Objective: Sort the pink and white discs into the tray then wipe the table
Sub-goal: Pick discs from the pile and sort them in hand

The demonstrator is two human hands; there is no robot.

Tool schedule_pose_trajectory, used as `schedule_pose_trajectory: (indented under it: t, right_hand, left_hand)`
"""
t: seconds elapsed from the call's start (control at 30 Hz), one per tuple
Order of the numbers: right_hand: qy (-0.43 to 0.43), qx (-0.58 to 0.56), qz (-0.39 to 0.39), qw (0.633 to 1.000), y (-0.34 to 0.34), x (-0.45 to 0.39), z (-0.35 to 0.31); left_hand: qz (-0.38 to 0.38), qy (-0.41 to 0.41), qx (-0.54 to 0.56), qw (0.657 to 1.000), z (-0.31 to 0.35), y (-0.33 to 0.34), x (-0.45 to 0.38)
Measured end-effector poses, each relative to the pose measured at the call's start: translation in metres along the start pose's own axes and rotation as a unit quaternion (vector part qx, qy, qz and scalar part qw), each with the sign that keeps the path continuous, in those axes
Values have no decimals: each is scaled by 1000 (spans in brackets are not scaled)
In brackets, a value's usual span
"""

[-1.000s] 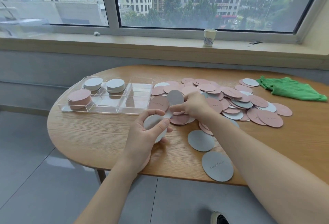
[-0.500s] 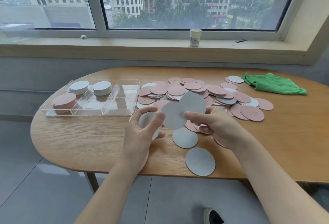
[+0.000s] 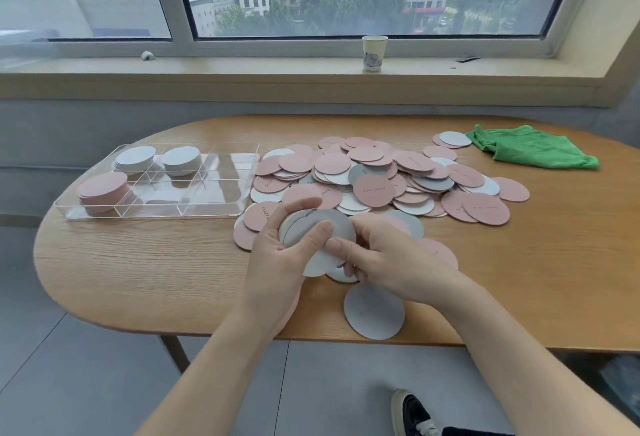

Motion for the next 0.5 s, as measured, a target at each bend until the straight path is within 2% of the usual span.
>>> schedule_pose_trajectory:
  t: [0.13,0.27,0.33,0.5]
  right_hand:
    - [3,73,-12,997,7,1,-2]
    - [7,-77,90,993,-3,0,1]
    - [-9,-104,123,987,-8,1,3]
    - [-40,-89,106,990,-2,2,3]
  left_hand:
    - [4,-6,6,1000,-3,1,0]
    - [31,-19,43,998,-1,-5,-2]
    - [36,-31,53,997,-2,-7,-2]
    - [16,-46,62,997,-2,-4,2]
Point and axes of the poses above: each hand's wrist, its own x-axis away from the middle knuckle, its own y-axis out of the palm, z = x × y, the point moved 6 cm from there along -x, towards the middle knuckle, and after that the axes turned 5 degrees about -x, right-handed, at the moved point
